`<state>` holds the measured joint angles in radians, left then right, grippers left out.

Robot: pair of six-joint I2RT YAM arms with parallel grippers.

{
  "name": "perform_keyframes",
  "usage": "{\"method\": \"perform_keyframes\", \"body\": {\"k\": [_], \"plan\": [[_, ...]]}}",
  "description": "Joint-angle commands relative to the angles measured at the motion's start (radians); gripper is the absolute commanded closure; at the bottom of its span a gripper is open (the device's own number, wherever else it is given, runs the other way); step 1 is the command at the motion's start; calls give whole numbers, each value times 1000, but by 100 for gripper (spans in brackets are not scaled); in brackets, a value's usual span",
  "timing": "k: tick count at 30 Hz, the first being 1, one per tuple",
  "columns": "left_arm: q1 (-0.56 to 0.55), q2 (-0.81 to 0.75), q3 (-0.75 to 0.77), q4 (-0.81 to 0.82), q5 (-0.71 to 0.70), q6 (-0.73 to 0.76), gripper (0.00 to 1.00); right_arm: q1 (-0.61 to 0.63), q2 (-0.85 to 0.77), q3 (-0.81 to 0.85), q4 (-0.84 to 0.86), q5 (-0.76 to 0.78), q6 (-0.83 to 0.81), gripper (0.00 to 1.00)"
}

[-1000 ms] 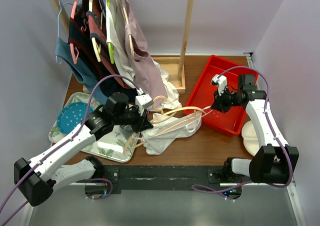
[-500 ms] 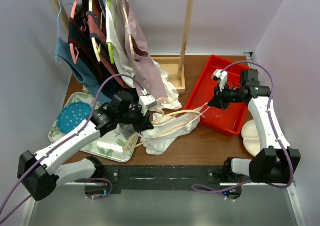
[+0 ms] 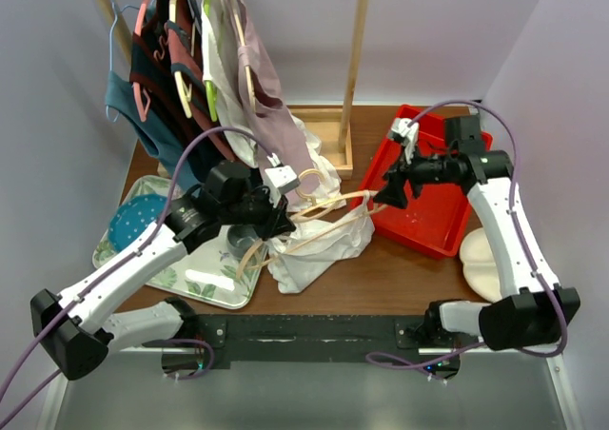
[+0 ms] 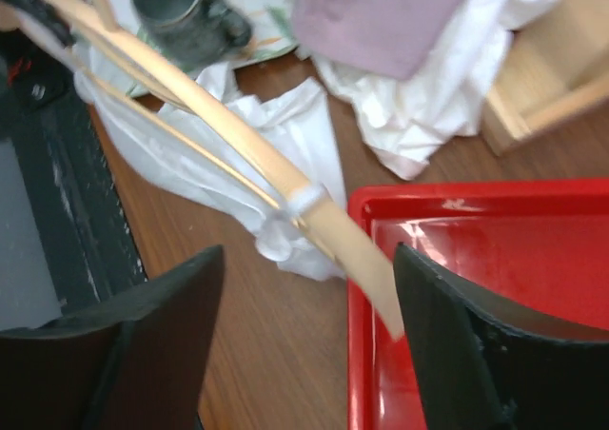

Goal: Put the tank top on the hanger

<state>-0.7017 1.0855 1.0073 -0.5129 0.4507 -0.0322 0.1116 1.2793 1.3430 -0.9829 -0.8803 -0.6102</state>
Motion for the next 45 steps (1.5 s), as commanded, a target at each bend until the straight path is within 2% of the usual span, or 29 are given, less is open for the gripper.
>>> {"method": "perform_keyframes", "body": {"k": [1, 6, 10, 15, 21, 29, 32, 34, 38, 41, 45], "plan": [[2, -35, 145, -65, -127, 15, 100, -162, -104, 67, 90, 27, 108, 21], [7, -3, 296, -131, -253, -8, 100, -274, -179, -17, 266, 57, 275, 18], [10, 62, 431, -145, -375, -38, 100, -316, -233, -203, 447, 32, 368, 16], [14, 175, 676, -174, -478, -67, 100, -340, -250, -359, 521, 1, 389, 16], [31, 367, 969, -211, -608, -94, 100, -359, -274, -444, 581, -31, 392, 16], [102, 485, 1178, -222, -665, -95, 100, -369, -290, -472, 589, -55, 398, 16], [103, 478, 1189, -219, -632, -100, 100, -369, -298, -473, 592, -57, 403, 16], [103, 437, 1156, -205, -560, -100, 100, -368, -298, -472, 590, -57, 403, 16], [103, 344, 1007, -205, -491, -97, 100, -369, -293, -470, 587, -59, 403, 16], [105, 266, 914, -217, -504, -92, 100, -369, -288, -469, 587, -59, 403, 16], [105, 209, 863, -248, -581, -74, 100, -369, -285, -470, 586, -55, 402, 16]]}}
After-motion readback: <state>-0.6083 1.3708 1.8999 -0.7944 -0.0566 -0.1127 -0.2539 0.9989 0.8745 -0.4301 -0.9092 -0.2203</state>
